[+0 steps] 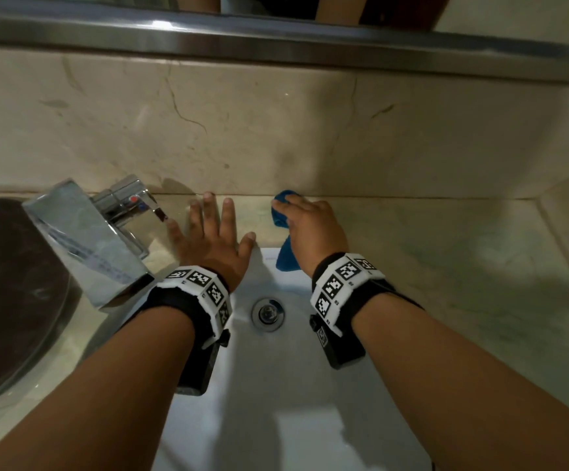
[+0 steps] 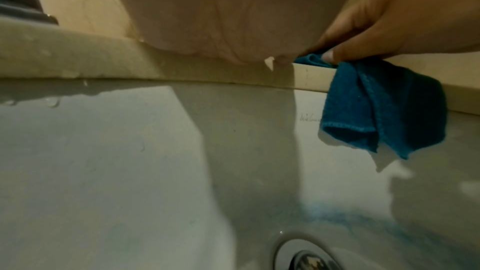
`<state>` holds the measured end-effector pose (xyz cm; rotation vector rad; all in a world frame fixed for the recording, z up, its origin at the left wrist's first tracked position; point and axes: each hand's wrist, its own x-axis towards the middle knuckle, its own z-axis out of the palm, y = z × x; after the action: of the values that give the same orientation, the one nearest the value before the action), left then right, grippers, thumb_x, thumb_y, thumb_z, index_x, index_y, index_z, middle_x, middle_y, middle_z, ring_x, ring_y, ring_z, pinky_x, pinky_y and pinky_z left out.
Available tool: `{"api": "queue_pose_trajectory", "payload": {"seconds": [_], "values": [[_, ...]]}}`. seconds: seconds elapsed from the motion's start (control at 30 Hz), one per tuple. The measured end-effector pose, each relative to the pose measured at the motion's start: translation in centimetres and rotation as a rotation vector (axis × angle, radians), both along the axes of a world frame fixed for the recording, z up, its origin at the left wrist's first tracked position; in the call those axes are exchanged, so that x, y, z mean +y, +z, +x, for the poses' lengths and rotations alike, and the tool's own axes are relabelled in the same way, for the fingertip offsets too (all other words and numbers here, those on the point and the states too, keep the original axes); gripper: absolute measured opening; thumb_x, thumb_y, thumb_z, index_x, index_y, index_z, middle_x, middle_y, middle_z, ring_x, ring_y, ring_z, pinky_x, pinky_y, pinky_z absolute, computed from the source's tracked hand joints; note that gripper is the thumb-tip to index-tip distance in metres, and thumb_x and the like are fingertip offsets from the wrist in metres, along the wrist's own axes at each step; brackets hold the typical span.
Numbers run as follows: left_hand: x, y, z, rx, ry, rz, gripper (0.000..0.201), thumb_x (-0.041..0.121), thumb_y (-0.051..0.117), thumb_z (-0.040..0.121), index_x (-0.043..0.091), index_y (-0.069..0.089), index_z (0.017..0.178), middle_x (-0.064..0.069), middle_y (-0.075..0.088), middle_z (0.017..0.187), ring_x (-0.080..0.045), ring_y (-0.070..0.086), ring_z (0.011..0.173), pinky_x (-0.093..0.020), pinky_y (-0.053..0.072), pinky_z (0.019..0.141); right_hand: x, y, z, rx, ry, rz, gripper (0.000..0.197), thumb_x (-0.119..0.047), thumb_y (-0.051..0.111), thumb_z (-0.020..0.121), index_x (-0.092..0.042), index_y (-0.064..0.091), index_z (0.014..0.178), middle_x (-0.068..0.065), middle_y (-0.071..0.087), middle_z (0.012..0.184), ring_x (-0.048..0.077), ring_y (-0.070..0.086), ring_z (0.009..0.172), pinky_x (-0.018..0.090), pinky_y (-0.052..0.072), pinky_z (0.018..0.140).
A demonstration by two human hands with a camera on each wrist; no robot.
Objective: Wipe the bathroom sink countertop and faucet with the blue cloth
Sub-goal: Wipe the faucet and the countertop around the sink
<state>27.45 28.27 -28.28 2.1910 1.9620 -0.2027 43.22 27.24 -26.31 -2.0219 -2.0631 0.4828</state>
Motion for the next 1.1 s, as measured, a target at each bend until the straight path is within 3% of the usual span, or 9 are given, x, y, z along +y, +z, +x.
{"api": "queue_pose_trajectory", "payload": {"seconds": [0.2, 0.3, 0.4, 0.5, 0.63, 0.77, 0.9, 0.97, 1.1], "values": [[0.0, 0.2, 0.0, 0.005, 0.002, -0.016, 0.069, 0.056, 0.014, 0.095, 0.022, -0.01, 0.149, -0.005, -0.018, 0.157, -0.026, -0.011, 0.145, -0.057, -0.003, 0.113, -0.6, -0.2, 1.7, -0.052, -0.1, -0.043, 0.056, 0.001, 0.033, 0.094, -0.027, 0.031, 0.143, -0.004, 0.028, 0.151, 0.03, 0.034, 0.127, 0.034, 0.031, 0.104], [-0.2, 0.3, 0.0, -0.013, 0.018, -0.017, 0.069, 0.056, 0.016, 0.094, 0.023, -0.007, 0.15, -0.006, -0.017, 0.157, -0.027, -0.01, 0.145, -0.057, -0.004, 0.112, -0.8, 0.0, 3.0, -0.151, -0.088, -0.055, 0.054, -0.004, 0.038, 0.094, -0.024, 0.029, 0.144, -0.001, 0.028, 0.151, 0.025, 0.037, 0.129, 0.034, 0.028, 0.105], [-1.1, 1.5, 1.0, -0.071, 0.027, -0.051, 0.067, 0.054, 0.015, 0.096, 0.024, -0.01, 0.149, -0.007, -0.021, 0.156, -0.027, -0.017, 0.144, -0.057, -0.011, 0.11, -1.4, 1.1, 4.5, -0.239, -0.075, -0.089, 0.046, -0.014, 0.029, 0.099, -0.019, 0.025, 0.145, 0.001, 0.028, 0.151, 0.02, 0.036, 0.131, 0.034, 0.025, 0.107], [-1.9, 2.8, 3.0, -0.117, -0.088, -0.095, 0.065, 0.054, 0.01, 0.097, 0.025, -0.019, 0.147, -0.005, -0.027, 0.154, -0.025, -0.026, 0.141, -0.053, -0.019, 0.108, -1.9, 2.3, 6.0, -0.192, -0.181, -0.149, 0.045, -0.025, 0.021, 0.101, -0.019, 0.025, 0.146, 0.002, 0.035, 0.148, 0.027, 0.041, 0.124, 0.033, 0.029, 0.105], [-1.7, 2.9, 5.5, -0.115, -0.193, -0.128, 0.061, 0.055, 0.009, 0.096, 0.031, -0.018, 0.146, -0.001, -0.03, 0.153, -0.023, -0.027, 0.141, -0.054, -0.017, 0.109, -2.2, 2.9, 8.6, -0.027, -0.303, -0.225, 0.047, -0.03, 0.03, 0.098, -0.022, 0.027, 0.145, 0.013, 0.045, 0.139, 0.03, 0.046, 0.122, 0.035, 0.037, 0.104], [-1.2, 1.6, 6.4, -0.037, -0.22, -0.152, 0.058, 0.053, 0.008, 0.096, 0.037, -0.02, 0.145, -0.001, -0.032, 0.152, -0.024, -0.025, 0.141, -0.059, -0.01, 0.112, -4.0, 3.2, 10.4, -0.009, -0.054, 0.047, 0.043, -0.019, 0.048, 0.09, -0.023, 0.047, 0.133, 0.007, 0.052, 0.134, 0.025, 0.047, 0.121, 0.031, 0.036, 0.105], [-1.3, 0.7, 6.4, -0.014, -0.208, -0.113, 0.058, 0.053, 0.007, 0.096, 0.037, -0.023, 0.143, 0.0, -0.032, 0.152, -0.025, -0.024, 0.142, -0.058, -0.01, 0.112, -3.9, 2.7, 11.0, -0.112, 0.185, -0.159, 0.059, -0.035, 0.052, 0.091, -0.027, 0.029, 0.144, -0.005, 0.021, 0.155, 0.015, 0.022, 0.141, 0.027, 0.016, 0.114], [-1.4, 0.7, 6.5, -0.012, -0.201, -0.107, 0.058, 0.053, 0.008, 0.096, 0.037, -0.022, 0.144, 0.0, -0.03, 0.153, -0.025, -0.023, 0.142, -0.058, -0.009, 0.113, -3.3, 2.6, 11.0, -0.143, 0.204, -0.23, 0.064, -0.04, 0.05, 0.092, -0.026, 0.02, 0.147, -0.007, 0.008, 0.157, 0.013, 0.011, 0.144, 0.028, 0.01, 0.116], [-1.4, 0.8, 6.6, -0.011, -0.192, -0.099, 0.058, 0.052, 0.009, 0.096, 0.037, -0.02, 0.144, 0.0, -0.028, 0.154, -0.024, -0.022, 0.143, -0.058, -0.007, 0.113, -2.4, 2.5, 10.6, -0.149, 0.197, -0.28, 0.065, -0.041, 0.047, 0.093, -0.024, 0.016, 0.148, -0.008, -0.002, 0.158, 0.012, 0.002, 0.145, 0.027, 0.009, 0.116]]}}
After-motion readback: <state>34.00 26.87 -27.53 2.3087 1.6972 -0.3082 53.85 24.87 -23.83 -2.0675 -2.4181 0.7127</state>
